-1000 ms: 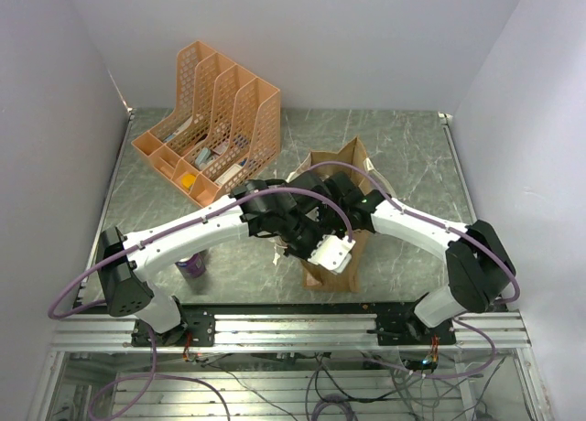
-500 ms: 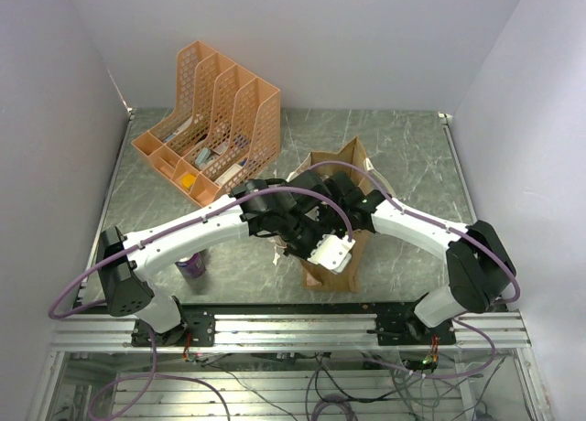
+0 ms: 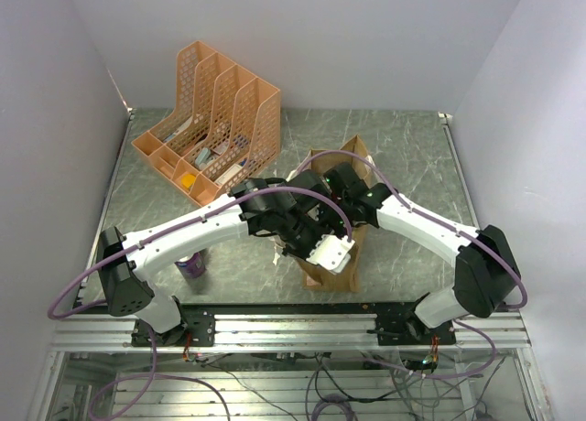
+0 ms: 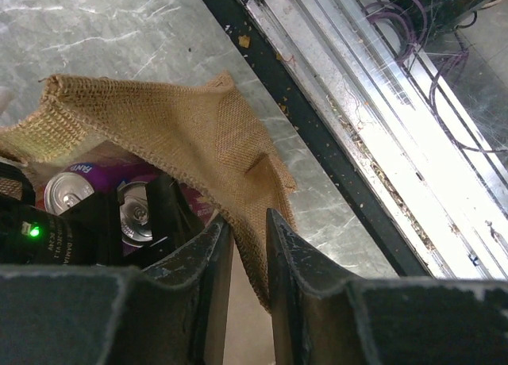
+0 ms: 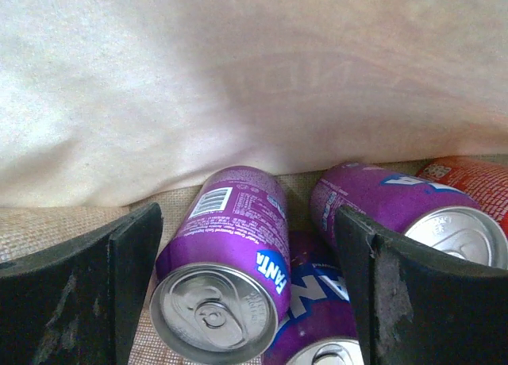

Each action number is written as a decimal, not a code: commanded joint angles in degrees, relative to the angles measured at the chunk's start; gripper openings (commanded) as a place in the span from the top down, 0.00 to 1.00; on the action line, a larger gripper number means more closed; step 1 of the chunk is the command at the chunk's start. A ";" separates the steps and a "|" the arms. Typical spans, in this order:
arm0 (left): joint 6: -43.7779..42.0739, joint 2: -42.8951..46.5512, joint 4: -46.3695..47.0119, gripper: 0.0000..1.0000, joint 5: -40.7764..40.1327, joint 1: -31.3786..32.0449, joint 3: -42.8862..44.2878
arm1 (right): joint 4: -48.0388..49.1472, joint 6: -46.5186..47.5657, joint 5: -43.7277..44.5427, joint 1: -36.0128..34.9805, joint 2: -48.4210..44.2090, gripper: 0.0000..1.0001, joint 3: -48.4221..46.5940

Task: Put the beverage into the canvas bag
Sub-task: Place the drink in the canvas bag, then pick up the drink from the center of the board.

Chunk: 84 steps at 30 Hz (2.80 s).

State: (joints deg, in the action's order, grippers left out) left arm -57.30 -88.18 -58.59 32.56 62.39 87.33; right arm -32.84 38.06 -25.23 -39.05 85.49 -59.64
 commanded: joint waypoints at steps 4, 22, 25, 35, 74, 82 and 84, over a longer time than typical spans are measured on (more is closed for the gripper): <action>-1.32 -0.24 -1.42 0.67 -1.09 -0.42 1.48 | -1.43 -0.68 -0.56 1.23 -2.31 0.07 -2.79; -1.24 0.11 -1.12 0.65 -1.35 -0.43 2.32 | -5.33 -4.59 -4.40 5.74 -4.25 0.00 -8.61; -1.24 0.14 -1.01 0.65 -1.51 -0.42 2.48 | -7.12 -5.28 -7.02 6.98 -4.29 0.00 -10.85; 2.86 1.23 0.77 0.60 -0.76 -1.81 4.96 | -10.24 -8.91 -13.53 13.28 -4.10 0.02 -20.21; 46.26 21.02 0.34 0.01 -28.64 -55.28 -16.20 | 12.36 -32.81 -3.87 2.36 2.58 0.04 -33.55; 39.07 12.23 -5.07 0.01 -30.33 -55.82 -16.23 | 13.20 -30.83 -2.89 2.39 1.35 0.04 -31.82; 37.07 11.10 -5.51 0.00 -29.87 -55.82 -17.03 | 13.21 -30.29 -2.65 2.34 1.47 0.04 -31.63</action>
State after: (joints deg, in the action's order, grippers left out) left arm -15.64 -75.70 -60.73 3.77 7.14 71.07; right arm -21.56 6.35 -29.10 -36.51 88.77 -92.01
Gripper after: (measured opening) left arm 0.997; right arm 0.964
